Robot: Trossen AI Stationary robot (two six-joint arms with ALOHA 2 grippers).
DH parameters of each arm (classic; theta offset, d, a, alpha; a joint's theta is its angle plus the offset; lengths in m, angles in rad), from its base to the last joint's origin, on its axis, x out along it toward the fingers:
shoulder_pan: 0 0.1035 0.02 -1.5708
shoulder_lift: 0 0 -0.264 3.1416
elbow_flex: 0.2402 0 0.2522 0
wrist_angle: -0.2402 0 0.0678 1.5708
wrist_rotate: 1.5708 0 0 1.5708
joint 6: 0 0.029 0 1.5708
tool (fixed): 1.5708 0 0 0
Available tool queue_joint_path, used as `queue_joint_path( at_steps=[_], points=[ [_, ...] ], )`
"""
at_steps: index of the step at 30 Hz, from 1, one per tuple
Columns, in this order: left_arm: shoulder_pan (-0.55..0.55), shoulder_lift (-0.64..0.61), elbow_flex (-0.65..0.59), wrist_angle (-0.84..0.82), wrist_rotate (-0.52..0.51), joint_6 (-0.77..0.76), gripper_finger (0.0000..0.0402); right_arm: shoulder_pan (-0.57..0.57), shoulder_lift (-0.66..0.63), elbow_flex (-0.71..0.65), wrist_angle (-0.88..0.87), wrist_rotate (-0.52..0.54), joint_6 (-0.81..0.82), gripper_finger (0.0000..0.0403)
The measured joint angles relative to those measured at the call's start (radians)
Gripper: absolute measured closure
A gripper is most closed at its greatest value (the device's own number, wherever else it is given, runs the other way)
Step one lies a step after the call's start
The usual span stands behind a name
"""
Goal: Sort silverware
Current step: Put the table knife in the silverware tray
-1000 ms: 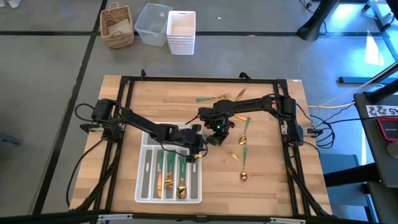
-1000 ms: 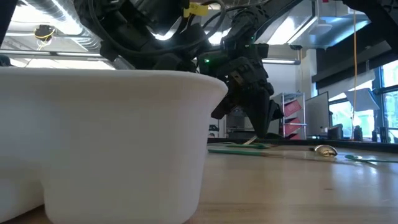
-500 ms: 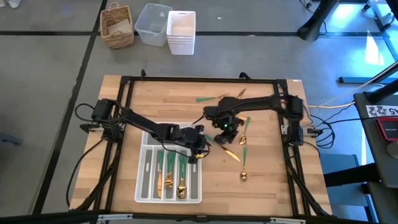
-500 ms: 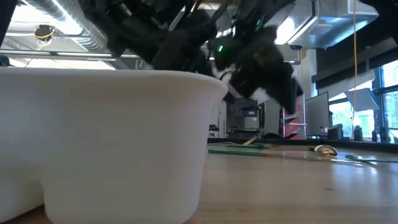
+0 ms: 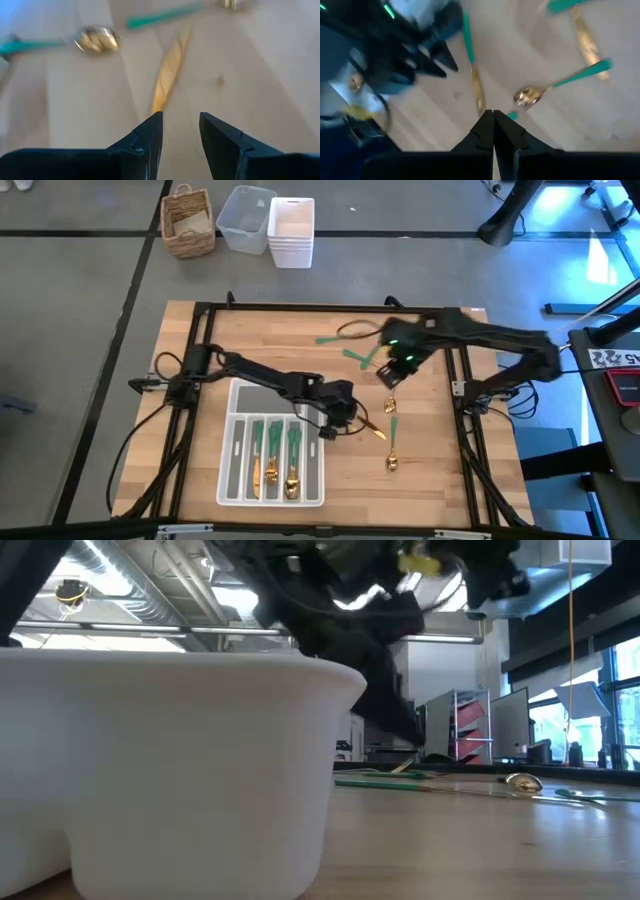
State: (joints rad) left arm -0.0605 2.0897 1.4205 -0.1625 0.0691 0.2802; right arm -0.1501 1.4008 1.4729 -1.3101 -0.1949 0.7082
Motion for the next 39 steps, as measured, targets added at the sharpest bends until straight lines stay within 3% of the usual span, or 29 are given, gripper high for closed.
queue_joint_path(
  at_steps=[4,13,39],
  points=[
    [0.010,0.066,0.105,-0.165,0.002,0.073,0.0279,0.000,-0.132,0.000,0.005,0.117,0.078,0.0398],
    [0.040,0.098,0.173,-0.162,0.002,0.096,0.0279,0.000,-0.281,0.000,0.007,0.238,0.100,0.0398],
    [0.049,0.186,0.179,-0.167,0.017,0.134,0.0279,-0.001,-0.290,0.000,0.000,0.238,0.069,0.0398]
  ],
)
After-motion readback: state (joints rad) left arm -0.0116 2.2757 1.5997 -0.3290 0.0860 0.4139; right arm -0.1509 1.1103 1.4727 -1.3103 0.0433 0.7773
